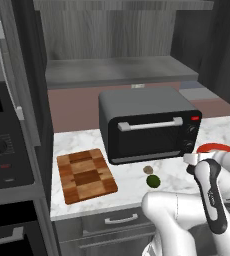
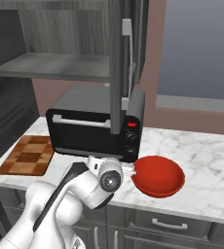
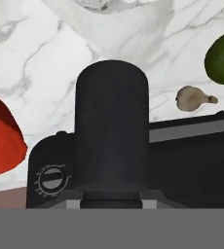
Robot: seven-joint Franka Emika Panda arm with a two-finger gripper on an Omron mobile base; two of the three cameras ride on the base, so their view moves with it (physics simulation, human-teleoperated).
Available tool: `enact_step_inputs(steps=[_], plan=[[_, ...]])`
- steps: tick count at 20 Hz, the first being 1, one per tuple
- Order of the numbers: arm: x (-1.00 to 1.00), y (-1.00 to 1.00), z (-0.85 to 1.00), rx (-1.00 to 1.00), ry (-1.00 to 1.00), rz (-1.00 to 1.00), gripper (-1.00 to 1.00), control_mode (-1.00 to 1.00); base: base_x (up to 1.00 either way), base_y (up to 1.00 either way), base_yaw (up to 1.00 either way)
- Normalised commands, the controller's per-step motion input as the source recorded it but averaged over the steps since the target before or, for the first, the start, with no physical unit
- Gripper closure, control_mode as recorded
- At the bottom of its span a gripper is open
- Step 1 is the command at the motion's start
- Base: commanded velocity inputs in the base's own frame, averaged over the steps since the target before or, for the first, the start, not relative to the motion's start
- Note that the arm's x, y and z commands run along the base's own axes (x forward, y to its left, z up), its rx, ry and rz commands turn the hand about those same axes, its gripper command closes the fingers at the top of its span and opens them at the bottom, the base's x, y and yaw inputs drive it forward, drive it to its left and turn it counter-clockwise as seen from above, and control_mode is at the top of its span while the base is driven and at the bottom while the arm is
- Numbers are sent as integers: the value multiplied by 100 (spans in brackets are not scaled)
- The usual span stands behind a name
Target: Open the cabinet. Place the bowl and condiment on the counter. Then place the lime and garlic on the cutting board.
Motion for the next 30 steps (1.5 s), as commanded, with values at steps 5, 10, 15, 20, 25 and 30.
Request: enact_step_inputs(steps=[5,10,15,20,25,30], plan=[[-6,9,0,-9,-2,0,100,-100,0,0,0],[0,0,-9,-6,0,0,100,-100,0,0,0],[0,3,-27,-13,-2,0,100,-100,0,0,0],[0,5,-30,-9,-3,0,100,-100,0,0,0],[1,12,-34,-6,-8,0,100,-100,0,0,0],[20,25,-27,-4,-14,0,100,-100,0,0,0]])
